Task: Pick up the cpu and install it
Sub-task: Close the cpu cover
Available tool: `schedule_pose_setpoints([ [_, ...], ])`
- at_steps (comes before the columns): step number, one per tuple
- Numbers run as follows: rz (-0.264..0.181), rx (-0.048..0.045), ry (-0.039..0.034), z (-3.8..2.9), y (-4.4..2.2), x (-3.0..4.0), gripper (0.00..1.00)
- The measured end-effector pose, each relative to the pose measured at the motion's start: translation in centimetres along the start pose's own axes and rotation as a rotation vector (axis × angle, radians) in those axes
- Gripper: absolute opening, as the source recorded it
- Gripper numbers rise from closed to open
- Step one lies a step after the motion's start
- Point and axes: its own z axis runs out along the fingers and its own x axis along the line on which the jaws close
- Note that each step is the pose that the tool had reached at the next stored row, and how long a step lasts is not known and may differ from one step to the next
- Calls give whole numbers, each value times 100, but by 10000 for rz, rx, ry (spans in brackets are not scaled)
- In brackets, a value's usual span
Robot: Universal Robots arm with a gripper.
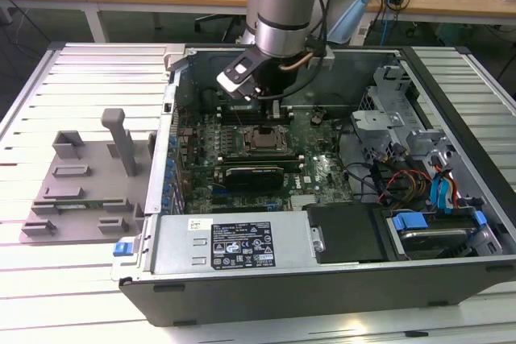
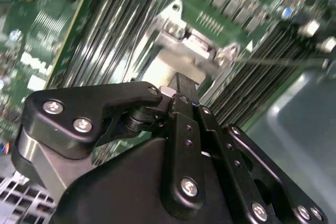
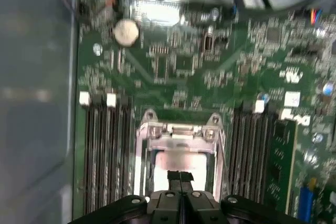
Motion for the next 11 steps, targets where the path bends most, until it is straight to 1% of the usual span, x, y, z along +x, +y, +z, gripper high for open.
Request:
schedule_pose_setpoints([
  [2,-1,-1,1,36,-51,4,11],
  [7,-1,0,1,91,-161,13,11],
  [9,-1,1,-1,105,-178,13,11],
  [11,-2,2,-2,106,-178,14,11],
])
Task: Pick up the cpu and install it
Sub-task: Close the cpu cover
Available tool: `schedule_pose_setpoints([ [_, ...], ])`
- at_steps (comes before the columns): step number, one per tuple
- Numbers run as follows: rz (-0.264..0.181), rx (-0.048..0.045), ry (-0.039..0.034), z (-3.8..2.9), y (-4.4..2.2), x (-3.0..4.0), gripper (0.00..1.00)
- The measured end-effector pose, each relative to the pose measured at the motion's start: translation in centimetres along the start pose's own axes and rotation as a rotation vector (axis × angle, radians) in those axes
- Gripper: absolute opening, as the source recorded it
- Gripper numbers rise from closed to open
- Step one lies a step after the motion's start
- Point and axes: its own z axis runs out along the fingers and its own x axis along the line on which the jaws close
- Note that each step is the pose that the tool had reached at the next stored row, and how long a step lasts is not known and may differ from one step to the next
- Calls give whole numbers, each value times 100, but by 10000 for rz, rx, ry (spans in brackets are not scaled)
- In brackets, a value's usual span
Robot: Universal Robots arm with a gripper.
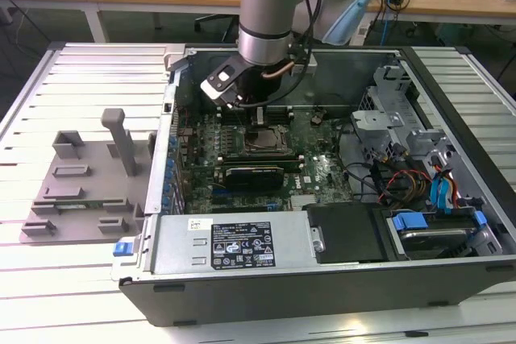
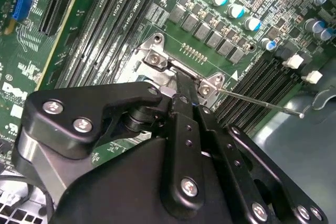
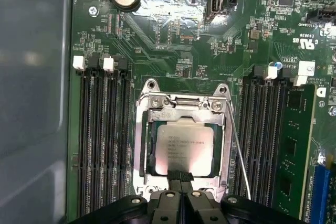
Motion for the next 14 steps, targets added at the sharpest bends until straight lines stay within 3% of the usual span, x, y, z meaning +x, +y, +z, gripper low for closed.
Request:
schedule_pose_setpoints([
  [3,0,-4,4,1,24,-1,11],
  [9,-1,36,4,-63,269,-18,11],
  [11,-3,42,5,-93,298,-21,11],
  [14,0,43,5,-249,292,-26,11],
])
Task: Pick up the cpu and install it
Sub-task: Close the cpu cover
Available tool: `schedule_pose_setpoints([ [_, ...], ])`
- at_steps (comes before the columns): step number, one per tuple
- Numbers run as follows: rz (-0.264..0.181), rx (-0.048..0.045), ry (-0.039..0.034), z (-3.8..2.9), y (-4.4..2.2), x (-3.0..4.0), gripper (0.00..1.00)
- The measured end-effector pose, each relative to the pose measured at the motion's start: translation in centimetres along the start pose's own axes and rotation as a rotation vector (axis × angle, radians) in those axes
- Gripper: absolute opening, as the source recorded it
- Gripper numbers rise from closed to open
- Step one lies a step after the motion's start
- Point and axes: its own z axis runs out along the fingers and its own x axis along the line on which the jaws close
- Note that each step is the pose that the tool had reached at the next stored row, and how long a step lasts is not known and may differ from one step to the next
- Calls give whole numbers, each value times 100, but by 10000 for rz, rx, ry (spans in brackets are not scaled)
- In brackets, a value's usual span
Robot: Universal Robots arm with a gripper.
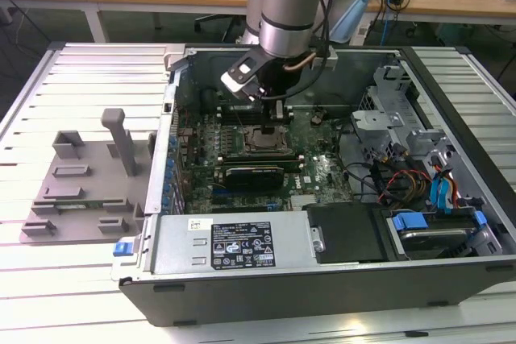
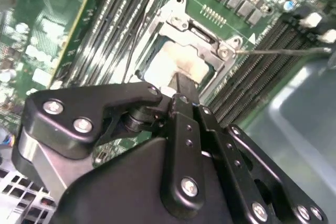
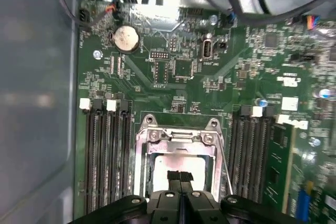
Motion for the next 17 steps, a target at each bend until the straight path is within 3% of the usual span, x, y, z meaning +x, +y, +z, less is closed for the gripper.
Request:
schedule_pose_setpoints([
  [2,-1,0,-1,-165,-9,-5,11],
  [4,-1,0,0,-284,-16,-9,11],
  [7,-2,0,0,-399,-23,-13,11],
  [17,-1,0,0,-407,-23,-13,11],
])
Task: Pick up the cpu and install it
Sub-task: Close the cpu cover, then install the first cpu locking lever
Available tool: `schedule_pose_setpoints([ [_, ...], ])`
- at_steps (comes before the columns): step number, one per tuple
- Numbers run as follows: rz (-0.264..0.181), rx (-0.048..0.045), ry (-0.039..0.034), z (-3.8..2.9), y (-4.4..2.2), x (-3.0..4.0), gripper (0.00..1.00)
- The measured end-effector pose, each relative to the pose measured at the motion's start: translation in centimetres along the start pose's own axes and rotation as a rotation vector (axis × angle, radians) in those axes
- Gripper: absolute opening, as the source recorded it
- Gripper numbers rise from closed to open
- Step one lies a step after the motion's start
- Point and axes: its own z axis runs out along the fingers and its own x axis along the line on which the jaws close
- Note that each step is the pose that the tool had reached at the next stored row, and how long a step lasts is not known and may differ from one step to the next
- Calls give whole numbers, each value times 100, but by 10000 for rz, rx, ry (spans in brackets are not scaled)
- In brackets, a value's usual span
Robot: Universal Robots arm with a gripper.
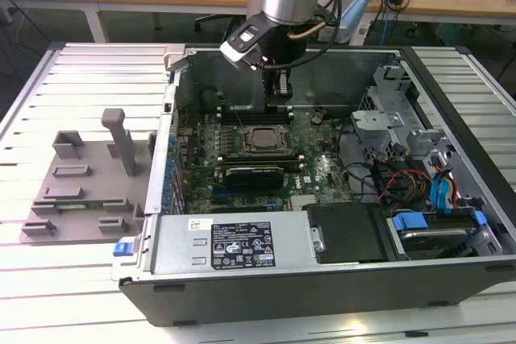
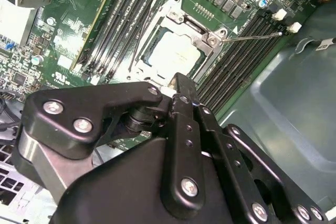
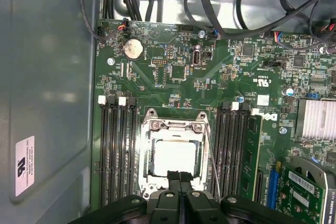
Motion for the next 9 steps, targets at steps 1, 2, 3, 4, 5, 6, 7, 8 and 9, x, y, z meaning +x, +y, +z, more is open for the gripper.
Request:
schedule_pose_setpoints([
  [1,0,0,0,0,0,0,11],
  [2,0,0,0,0,0,0,11],
  [3,-457,-14,-27,-1,0,0,11],
  [4,-945,-30,-56,-1,0,0,11],
  [5,-1180,-38,-69,0,0,0,11],
  [6,-1386,-44,-81,-1,0,0,11],
  [7,-1626,-52,-95,-1,0,0,11],
  [8,-1799,-58,-105,0,0,0,11],
  [9,-2158,-69,-125,0,0,0,11],
])
